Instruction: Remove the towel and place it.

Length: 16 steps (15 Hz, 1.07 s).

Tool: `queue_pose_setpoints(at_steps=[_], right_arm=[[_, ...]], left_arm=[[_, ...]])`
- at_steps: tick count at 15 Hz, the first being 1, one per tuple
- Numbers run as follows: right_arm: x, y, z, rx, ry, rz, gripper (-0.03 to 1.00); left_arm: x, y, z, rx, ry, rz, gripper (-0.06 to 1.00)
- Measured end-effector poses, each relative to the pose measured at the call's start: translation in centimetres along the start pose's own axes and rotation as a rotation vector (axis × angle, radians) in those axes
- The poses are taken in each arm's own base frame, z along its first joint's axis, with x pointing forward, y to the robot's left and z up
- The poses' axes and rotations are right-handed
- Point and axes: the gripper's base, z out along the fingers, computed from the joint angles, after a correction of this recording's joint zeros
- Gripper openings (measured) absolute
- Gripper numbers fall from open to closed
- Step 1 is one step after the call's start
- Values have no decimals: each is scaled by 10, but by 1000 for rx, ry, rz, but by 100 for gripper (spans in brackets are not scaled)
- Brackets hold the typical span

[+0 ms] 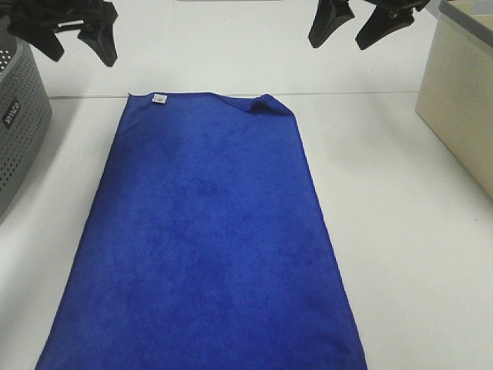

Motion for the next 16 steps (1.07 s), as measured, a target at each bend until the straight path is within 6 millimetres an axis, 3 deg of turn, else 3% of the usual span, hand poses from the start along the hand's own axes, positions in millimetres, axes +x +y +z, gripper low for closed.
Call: queue_pose_setpoints(at_steps=[2,4,6,9,11,14,16], right_arm=[[1,6,-18,24,-15,-15,83],[3,4,-32,56,-34,-9,84],[6,-14,-44,74,-53,53,84],[16,-60,-64,136,-80,174,84],[18,-66,-71,163,-87,183,84],[37,-52,-88,188,-68,204,84],[72,-29,-110,186,-44,212,84]], left_arm=[[-1,2,-33,-42,-59,-3,80],[0,17,-56,-82,-101,-51,80],[4,46,-72,-115,-129,-116,80],[14,91,-86,-164,-145,-214,80],[21,116,-91,-189,-150,-279,80],[37,113,-98,-185,-117,-286,80],[63,98,-118,-178,-86,-267,80]])
